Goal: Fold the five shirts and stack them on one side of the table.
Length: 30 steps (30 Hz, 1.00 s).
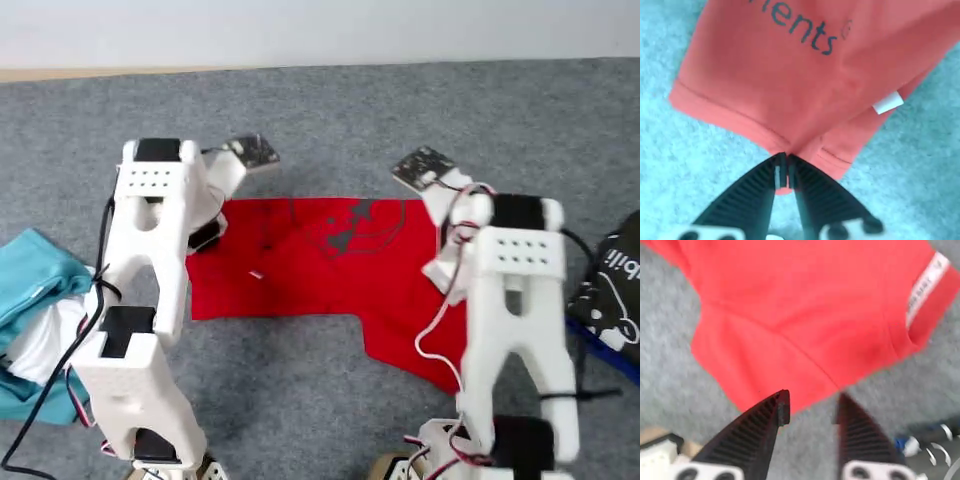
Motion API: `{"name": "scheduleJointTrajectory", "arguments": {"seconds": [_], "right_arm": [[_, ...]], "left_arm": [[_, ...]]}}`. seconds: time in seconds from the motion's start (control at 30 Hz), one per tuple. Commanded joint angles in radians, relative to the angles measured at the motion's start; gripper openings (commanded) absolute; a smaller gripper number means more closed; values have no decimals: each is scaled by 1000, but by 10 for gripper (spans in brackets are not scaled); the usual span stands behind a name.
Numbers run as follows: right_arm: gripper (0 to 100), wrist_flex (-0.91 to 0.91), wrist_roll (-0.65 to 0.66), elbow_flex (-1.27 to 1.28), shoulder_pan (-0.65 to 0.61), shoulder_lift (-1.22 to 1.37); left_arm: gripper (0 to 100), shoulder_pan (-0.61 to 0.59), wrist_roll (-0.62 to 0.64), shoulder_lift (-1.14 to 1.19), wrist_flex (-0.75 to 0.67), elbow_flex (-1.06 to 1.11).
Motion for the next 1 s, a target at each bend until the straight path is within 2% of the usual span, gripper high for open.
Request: {"name": "scheduleJointTrajectory", "arguments": {"seconds": [0.0, 0.23, 0.67, 0.83, 0.97], "right_arm": [[8, -54, -69, -49, -56, 41], [24, -56, -72, -49, -70, 62], [26, -58, -71, -48, -68, 65], [25, -119, -74, -41, -67, 96], [24, -170, -75, -55, -68, 231]], "left_arm": [[6, 3, 38, -54, 64, -62], [13, -5, -6, -55, 81, 13], [135, 2, -18, -158, 81, 13], [133, -6, 2, -170, 68, 27], [100, -3, 51, -112, -28, 84]]}}
